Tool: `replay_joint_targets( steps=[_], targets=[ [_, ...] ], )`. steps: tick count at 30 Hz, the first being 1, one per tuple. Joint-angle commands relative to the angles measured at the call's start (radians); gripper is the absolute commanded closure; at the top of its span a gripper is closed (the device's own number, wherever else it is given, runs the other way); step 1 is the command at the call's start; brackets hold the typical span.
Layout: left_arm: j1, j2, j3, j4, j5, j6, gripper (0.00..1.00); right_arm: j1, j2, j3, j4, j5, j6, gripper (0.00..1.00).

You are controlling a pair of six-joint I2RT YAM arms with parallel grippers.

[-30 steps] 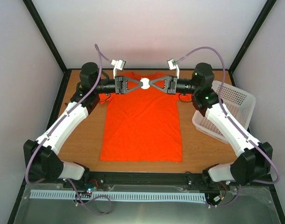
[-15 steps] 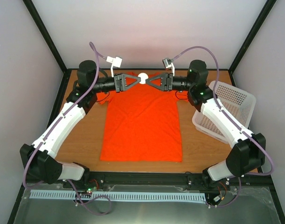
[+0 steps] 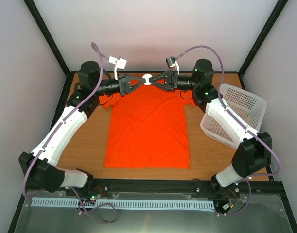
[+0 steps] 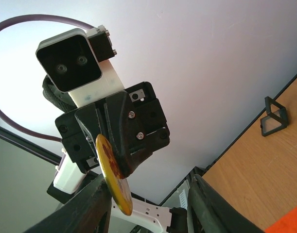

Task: Pin the brooch onto the clothing

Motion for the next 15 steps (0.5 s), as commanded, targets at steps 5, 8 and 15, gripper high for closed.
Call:
replay_joint_targets(
  steps=[5, 8, 15],
  targets=[
    [-0.011, -0.047, 0.049, -0.009, 0.01, 0.1, 0.99, 0.024, 0.045, 0.064, -0.017, 0.007, 0.019, 0.57],
    [-0.012, -0.057, 0.045, -0.011, 0.009, 0.116, 0.99, 0.028, 0.052, 0.078, -0.063, 0.007, 0.0, 0.57],
    [-0.016, -0.076, 0.047, -0.023, 0.001, 0.175, 0.99, 0.035, 0.075, 0.12, -0.208, 0.024, -0.054, 0.61]
  ],
)
